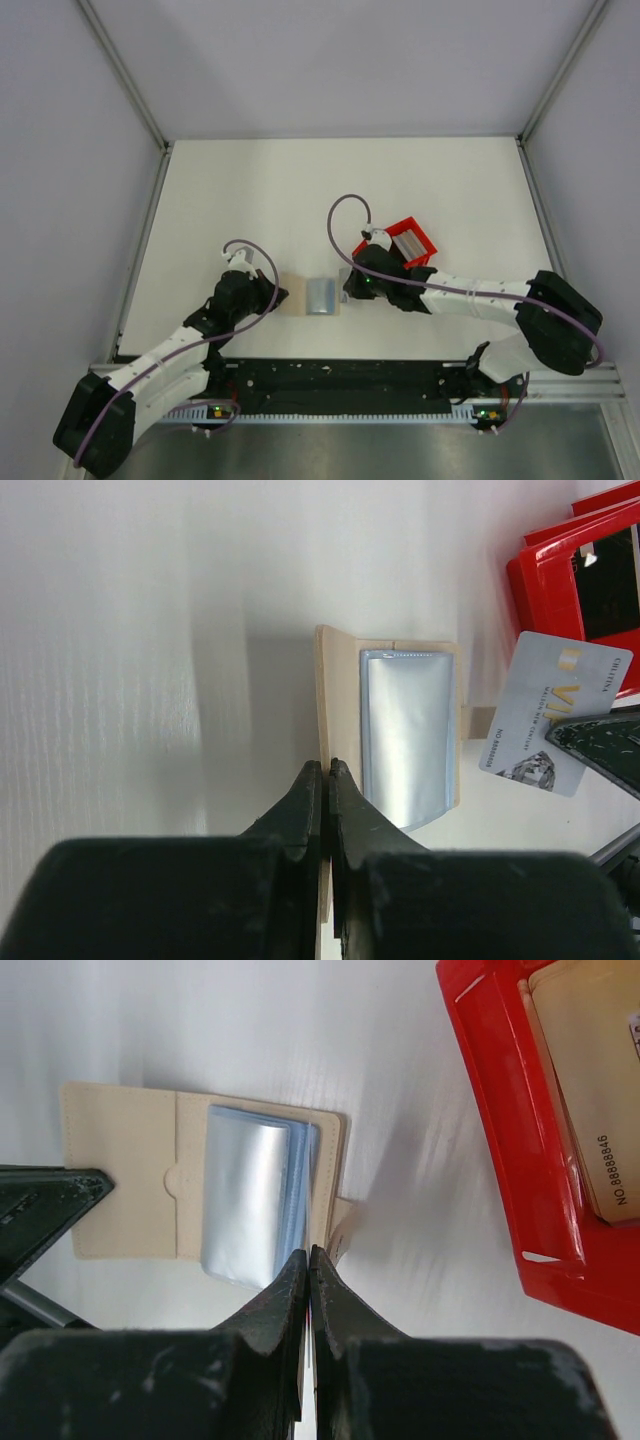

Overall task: Put the credit cards into the card holder
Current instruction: Turn over the card slot in the card holder.

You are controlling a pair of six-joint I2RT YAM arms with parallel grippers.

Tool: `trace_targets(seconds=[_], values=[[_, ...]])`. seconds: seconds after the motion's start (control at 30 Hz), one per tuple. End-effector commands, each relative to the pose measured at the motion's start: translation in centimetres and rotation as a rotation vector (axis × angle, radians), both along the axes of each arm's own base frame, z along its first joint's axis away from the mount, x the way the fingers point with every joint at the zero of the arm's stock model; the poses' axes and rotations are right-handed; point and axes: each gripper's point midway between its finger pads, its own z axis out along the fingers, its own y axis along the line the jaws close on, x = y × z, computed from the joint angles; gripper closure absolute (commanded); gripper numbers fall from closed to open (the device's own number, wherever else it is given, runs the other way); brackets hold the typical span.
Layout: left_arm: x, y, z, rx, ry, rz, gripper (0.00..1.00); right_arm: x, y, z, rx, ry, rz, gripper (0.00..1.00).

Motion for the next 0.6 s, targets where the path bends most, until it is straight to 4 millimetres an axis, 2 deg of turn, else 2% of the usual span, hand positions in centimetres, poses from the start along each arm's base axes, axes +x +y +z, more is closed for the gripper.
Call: trace_targets(seconds=[0.0, 0.23, 0.57], values=[[0.2, -0.1, 0.3, -0.001, -0.023, -0.007, 1.00, 1.5, 0.5, 2.5, 0.066, -0.071, -0.037, 1.00], [0.1, -0.1, 0.2, -0.002, -0.021, -0.007, 1.00, 1.6, 2.1, 1.5, 0.098, -0.036, -0.017, 1.00], [0.1, -0.1, 0.2, -0.002, -0.017, -0.004, 1.00, 1.3, 2.0, -0.3, 0.081, 0.001, -0.014, 1.00]])
